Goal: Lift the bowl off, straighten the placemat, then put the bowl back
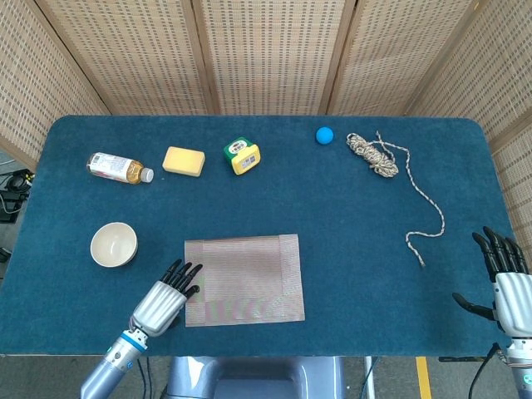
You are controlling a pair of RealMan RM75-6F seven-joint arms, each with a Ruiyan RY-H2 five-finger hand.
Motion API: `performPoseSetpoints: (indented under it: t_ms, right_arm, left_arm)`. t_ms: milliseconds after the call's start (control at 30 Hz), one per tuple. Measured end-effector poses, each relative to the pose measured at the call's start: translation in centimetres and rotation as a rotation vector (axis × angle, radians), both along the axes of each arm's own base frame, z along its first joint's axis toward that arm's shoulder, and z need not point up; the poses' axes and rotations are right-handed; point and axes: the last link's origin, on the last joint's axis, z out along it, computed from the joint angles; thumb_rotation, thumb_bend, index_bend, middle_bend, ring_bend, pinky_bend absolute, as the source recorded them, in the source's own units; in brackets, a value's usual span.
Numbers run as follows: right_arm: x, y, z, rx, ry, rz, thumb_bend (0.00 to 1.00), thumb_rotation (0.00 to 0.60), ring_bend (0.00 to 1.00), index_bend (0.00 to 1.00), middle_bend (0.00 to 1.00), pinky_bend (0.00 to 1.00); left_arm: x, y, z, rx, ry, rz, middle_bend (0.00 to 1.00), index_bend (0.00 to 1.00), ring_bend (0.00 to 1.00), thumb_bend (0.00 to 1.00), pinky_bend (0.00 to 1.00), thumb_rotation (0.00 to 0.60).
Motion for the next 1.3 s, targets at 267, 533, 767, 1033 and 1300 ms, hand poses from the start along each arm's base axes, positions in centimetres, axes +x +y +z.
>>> performPoseSetpoints:
  t_ms: [267,533,767,1033,1300]
  right_arm:
    - [0.0,0.0,0.0,-0.001,-0.002,-0.001,0.1,0.6,0.0,0.02,0.0,0.0]
    - [0.0,0.0,0.0,0.0,-0.002,-0.002,0.1,0.6,0.0,0.02,0.0,0.0]
    - [0.0,0.0,0.1,-0.001,-0.004,-0.002,0.1,0.6,0.0,0.02,0.0,0.0]
    - [0.0,0.0,0.2,-0.003,-0.01,-0.001,0.1,0.6,0.0,0.02,0.0,0.0]
    - [0.0,0.1,0.2,-0.003,-0.012,0.001,0.1,0.6,0.0,0.02,0.0,0.0]
  left_arm:
    - [-0.1,-0.3,-0.2,-0.016,0.008,0.0,0.0,0.31,0.0,0.09,0.0,0.6]
    - [0.0,-0.2,-0.8,-0.021,0.01,-0.005,0.0,0.31,0.0,0.09,0.0,0.6]
    - [0.2,-0.3,-1.5,-0.037,0.013,-0.006,0.0,0.32,0.0,0.09,0.0,0.6]
    - [0.3,-0.4,-2.0,-0.042,0.016,-0.008,0.0,0.33,0.0,0.13,0.0,0.6]
    - [0.6,-0.5,-2.4,-0.045,0.002,-0.013,0.0,0.34,0.0,0.23,0.0,0.6]
